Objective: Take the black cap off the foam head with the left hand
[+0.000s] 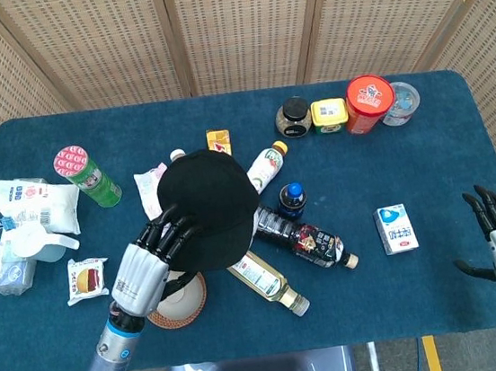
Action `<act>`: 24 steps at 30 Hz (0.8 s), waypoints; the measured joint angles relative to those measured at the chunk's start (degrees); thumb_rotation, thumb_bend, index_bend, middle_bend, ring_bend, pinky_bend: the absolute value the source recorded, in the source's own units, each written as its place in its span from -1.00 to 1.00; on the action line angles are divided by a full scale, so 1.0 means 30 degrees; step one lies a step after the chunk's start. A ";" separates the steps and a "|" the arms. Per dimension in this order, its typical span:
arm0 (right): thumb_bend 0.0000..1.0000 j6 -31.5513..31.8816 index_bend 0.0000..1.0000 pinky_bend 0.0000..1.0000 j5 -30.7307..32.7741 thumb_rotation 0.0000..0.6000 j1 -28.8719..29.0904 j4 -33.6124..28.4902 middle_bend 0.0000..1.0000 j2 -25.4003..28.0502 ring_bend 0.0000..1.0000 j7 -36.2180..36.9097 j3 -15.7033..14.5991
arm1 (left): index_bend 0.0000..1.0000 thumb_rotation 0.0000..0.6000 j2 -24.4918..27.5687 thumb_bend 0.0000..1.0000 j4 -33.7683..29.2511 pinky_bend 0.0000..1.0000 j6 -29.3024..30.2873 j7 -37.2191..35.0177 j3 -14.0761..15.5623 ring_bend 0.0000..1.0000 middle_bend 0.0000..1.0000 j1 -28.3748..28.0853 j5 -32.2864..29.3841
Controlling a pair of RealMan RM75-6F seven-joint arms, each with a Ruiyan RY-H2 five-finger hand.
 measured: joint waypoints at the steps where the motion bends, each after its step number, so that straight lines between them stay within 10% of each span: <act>1: -1.00 -0.0038 -0.95 -1.00 -0.0003 1.00 0.0011 -0.0007 -1.00 0.0002 -1.00 0.0023 -0.0013 | -0.39 1.00 -0.0131 -0.60 0.0254 -0.32 0.0185 -0.0054 -0.0018 -0.70 -0.41 -0.0042 0.0059; 13: -1.00 -0.0133 -0.95 -1.00 -0.0105 1.00 0.0051 -0.0103 -1.00 0.0062 -1.00 0.0230 -0.0106 | 0.25 1.00 -0.0811 -0.39 0.1314 0.18 0.1605 -0.0616 -0.0187 -0.19 0.13 -0.0427 0.0766; 24: -1.00 -0.0353 -0.95 -1.00 -0.0068 1.00 0.0105 -0.0183 -1.00 0.0125 -1.00 0.0374 -0.0183 | 0.34 1.00 -0.0925 -0.03 0.1683 0.30 0.1982 -0.0713 -0.0228 -0.11 0.21 -0.0643 0.0667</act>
